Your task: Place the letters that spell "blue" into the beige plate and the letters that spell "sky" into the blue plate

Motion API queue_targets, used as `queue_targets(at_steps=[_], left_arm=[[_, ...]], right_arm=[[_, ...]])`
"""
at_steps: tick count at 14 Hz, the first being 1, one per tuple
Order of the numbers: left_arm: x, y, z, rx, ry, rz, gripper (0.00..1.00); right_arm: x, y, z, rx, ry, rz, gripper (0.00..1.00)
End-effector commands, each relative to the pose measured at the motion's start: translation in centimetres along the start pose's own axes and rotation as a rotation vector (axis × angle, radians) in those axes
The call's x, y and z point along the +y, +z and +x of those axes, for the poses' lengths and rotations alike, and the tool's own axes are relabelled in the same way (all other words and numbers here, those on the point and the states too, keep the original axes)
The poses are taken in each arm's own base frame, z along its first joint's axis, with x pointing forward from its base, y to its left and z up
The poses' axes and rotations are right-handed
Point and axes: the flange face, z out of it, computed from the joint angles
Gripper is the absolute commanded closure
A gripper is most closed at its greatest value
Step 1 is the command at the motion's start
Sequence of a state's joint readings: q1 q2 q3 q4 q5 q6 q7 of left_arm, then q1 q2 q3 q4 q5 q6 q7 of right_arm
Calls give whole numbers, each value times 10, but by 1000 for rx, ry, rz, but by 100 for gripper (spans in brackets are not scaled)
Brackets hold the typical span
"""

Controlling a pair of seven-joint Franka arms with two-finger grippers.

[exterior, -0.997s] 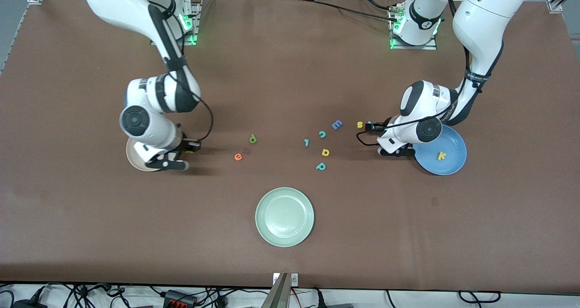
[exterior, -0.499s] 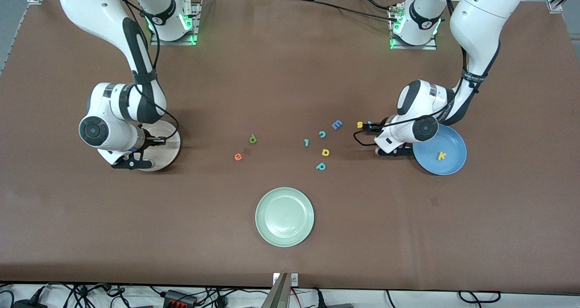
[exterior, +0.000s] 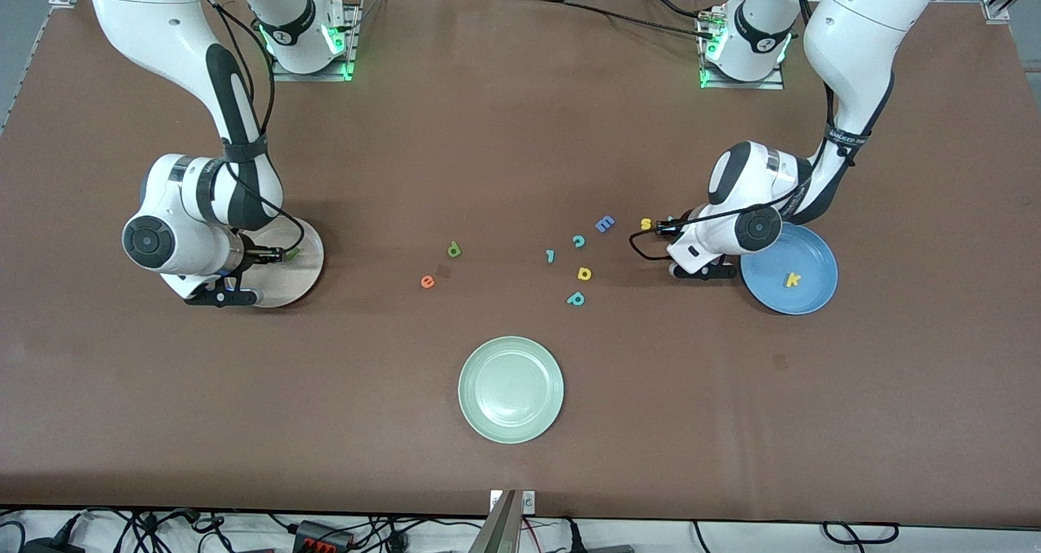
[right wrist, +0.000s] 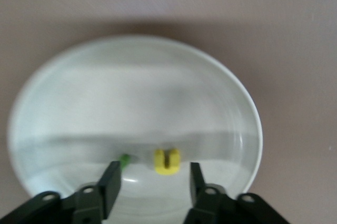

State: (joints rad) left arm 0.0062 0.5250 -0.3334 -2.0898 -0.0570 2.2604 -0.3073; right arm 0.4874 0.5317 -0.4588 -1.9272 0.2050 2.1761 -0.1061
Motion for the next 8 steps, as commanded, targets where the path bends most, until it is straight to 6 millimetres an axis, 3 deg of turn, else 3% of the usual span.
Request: queue_targets(at_steps=[1,3,5,8], left_arm=[[4,8,-2,-4,-6,-3,81],[3,7,-1,-2,-7,-4,81],[3,8,-1,-4,-7,-4,81],[1,5,-1,-2,-13,-4,80]], right_arm=[[-51,-43,16,66,-58,6,0],[-111,-50,24,99,-94,-7,0],[-143,-56,26,123,-116,-15,0],[-209,-45,17,124,-136,2,0]])
